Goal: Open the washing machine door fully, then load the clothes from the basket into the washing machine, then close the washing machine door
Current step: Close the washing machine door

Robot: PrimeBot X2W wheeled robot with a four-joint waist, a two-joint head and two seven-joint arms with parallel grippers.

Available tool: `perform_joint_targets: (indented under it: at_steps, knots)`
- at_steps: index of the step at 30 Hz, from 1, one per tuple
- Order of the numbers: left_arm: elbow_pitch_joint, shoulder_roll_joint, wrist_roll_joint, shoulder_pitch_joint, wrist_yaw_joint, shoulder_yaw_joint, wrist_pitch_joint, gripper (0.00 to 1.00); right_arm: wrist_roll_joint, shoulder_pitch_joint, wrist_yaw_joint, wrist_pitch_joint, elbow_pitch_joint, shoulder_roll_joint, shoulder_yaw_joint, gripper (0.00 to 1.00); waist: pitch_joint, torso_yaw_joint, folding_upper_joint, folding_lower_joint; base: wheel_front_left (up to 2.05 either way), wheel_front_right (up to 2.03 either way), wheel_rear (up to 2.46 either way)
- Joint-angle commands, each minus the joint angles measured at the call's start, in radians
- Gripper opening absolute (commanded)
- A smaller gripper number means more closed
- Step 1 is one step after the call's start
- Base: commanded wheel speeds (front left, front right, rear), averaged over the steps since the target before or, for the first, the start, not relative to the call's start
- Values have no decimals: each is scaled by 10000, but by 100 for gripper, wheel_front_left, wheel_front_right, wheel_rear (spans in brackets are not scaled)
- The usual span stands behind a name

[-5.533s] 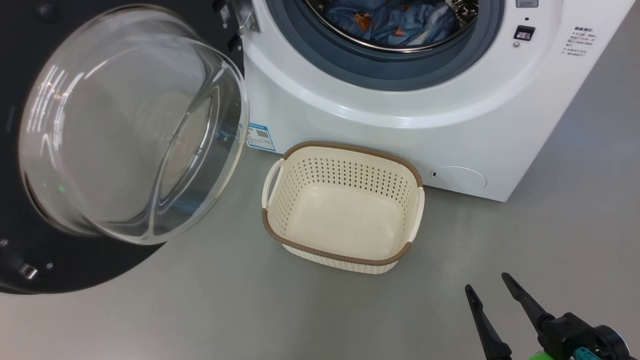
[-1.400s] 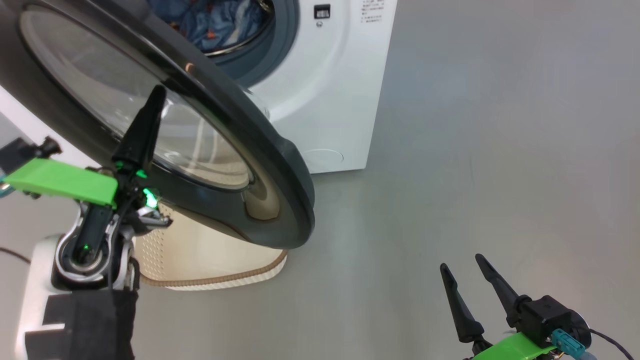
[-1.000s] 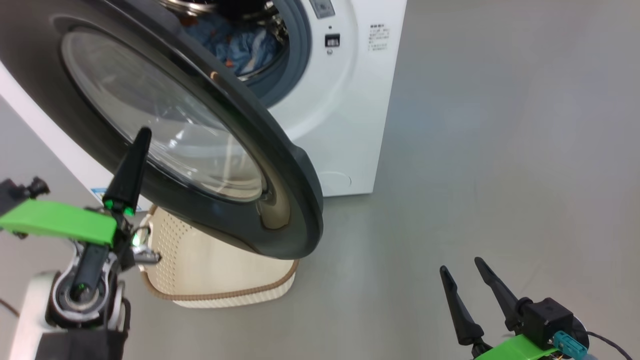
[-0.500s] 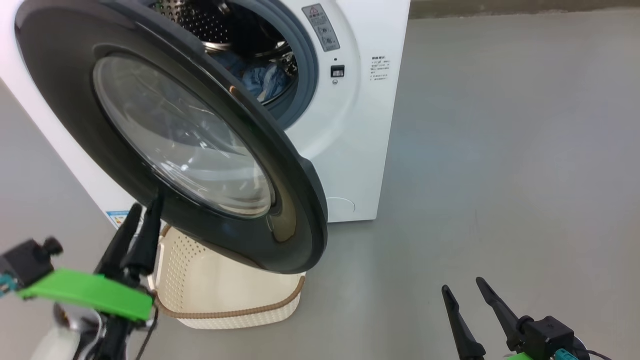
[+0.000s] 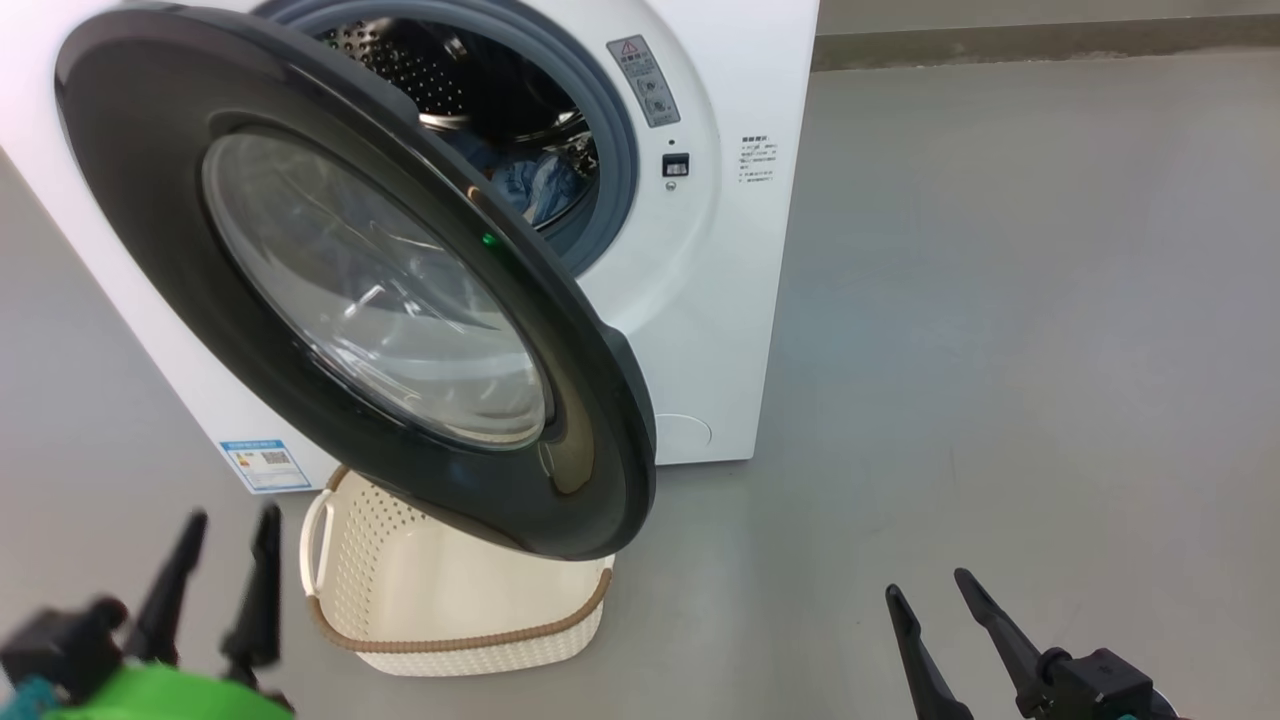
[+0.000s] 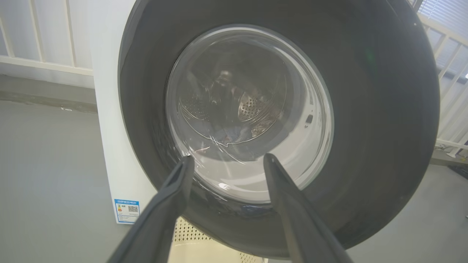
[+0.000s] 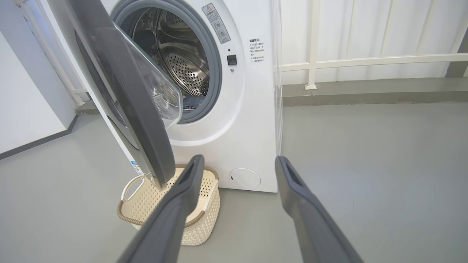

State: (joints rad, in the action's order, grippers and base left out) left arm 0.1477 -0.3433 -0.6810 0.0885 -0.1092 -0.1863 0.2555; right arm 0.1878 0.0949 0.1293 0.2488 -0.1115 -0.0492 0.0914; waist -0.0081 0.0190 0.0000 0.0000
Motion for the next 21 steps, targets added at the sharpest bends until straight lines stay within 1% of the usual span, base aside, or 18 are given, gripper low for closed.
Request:
perform_joint_targets:
  at_steps: [1, 5, 8, 11, 17, 21]
  knots:
    - [-254, -131, 398, -1, 20, 452, 59, 100, 115, -129, 14, 130, 274, -11, 295, 100, -26, 8, 0, 0, 0, 0, 0]
    - [-386, 381, 1685, -641, 17, 835, 60, 100, 119, -77, 14, 130, 281, -11, 316, 100, -107, 40, 0, 0, 0, 0, 0]
    - [-567, 837, 2406, -1090, 104, 1164, 61, 100, 115, -66, 14, 130, 282, -11, 340, 100, -148, 23, 0, 0, 0, 0, 0]
    - [-822, 1249, 3075, -1509, 288, 1599, 61, 100, 122, -69, 14, 130, 295, -11, 360, 100, -161, -7, 0, 0, 0, 0, 0]
    - [-1193, 1867, 4105, -2041, 458, 2111, 62, 100, 104, -59, 14, 130, 308, -10, 334, 100, -119, -43, 0, 0, 0, 0, 0]
    - [-1379, 2123, 4606, -2188, 540, 2388, 62, 100, 101, -74, 14, 130, 299, -10, 325, 100, -114, -87, 0, 0, 0, 0, 0]
